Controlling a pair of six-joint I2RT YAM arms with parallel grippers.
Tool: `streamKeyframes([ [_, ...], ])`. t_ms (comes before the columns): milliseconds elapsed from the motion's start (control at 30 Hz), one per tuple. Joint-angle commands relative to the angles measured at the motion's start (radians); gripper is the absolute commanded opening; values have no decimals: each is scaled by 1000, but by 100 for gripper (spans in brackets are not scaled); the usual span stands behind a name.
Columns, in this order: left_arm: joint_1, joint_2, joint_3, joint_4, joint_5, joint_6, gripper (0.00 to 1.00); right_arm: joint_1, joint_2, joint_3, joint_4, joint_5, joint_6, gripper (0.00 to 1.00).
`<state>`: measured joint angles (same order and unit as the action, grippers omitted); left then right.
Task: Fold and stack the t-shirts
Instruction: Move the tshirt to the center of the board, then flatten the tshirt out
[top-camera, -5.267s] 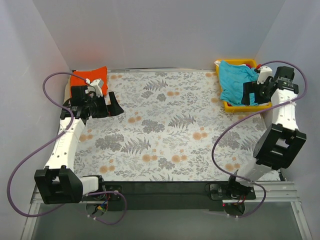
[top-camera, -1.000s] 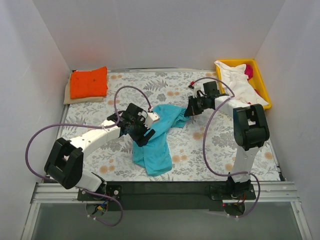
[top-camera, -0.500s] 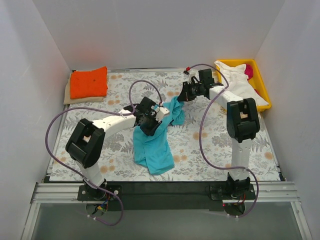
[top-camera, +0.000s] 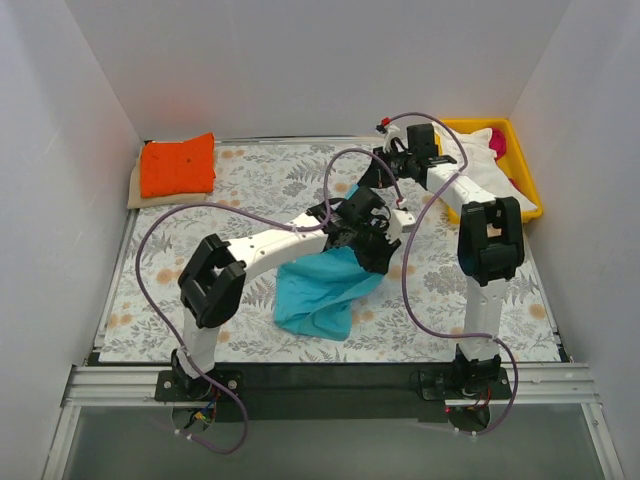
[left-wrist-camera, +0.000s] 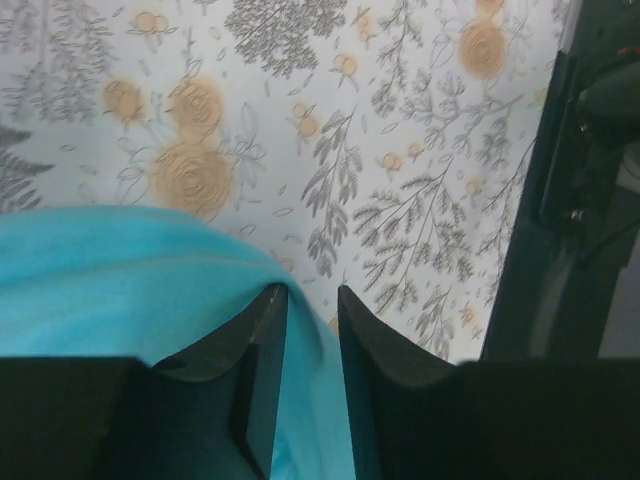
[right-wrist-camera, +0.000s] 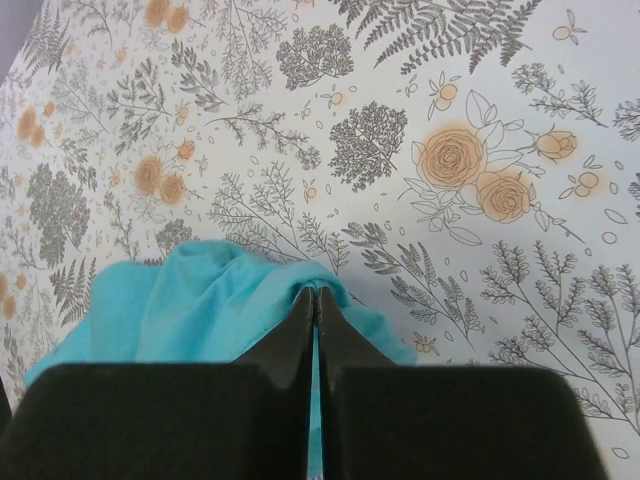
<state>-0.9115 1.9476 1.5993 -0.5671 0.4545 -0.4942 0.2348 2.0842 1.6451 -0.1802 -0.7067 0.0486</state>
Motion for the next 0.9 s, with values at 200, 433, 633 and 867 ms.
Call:
streamKeyframes([
  [200,196,-266,-159,30,239,-118,49,-52,-70,61,-60,-40,-6,47],
  [433,499,-368,-323,-103,80,57,42,-80,-323,-235,-149,68,-4,68],
  [633,494,-384,-518,-51,-48,216,43,-77,-444,-399,-281,-13,-46,64],
  [867,376,-354,-607,38,-128,282,43,-57,-354,-452,-243,68,-70,64],
])
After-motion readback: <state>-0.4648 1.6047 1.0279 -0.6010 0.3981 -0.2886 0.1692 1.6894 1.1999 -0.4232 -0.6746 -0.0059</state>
